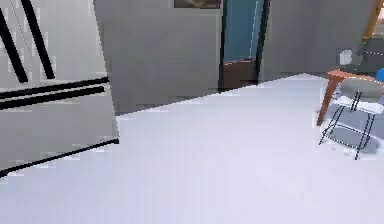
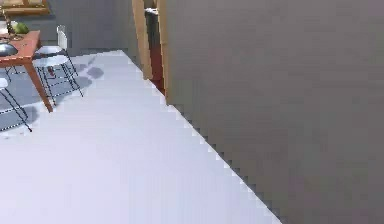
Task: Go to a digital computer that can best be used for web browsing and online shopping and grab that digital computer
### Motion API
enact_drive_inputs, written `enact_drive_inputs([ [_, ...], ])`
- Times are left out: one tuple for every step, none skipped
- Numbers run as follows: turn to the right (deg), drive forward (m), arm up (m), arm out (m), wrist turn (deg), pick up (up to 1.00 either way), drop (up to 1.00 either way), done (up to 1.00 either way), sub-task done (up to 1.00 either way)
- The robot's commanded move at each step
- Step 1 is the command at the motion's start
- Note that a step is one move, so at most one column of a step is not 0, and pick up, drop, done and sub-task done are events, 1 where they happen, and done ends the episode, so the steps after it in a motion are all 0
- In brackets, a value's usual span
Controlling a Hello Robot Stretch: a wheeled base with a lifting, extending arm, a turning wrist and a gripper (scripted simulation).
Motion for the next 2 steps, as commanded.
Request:
enact_drive_inputs([
  [45.0, 0.0, 0.0, 0.0, 0.0, 0.0, 0.0, 0.0, 0.0],
  [24.0, 0.0, 0.0, 0.0, 0.0, 0.0, 0.0, 0.0, 0.0],
])
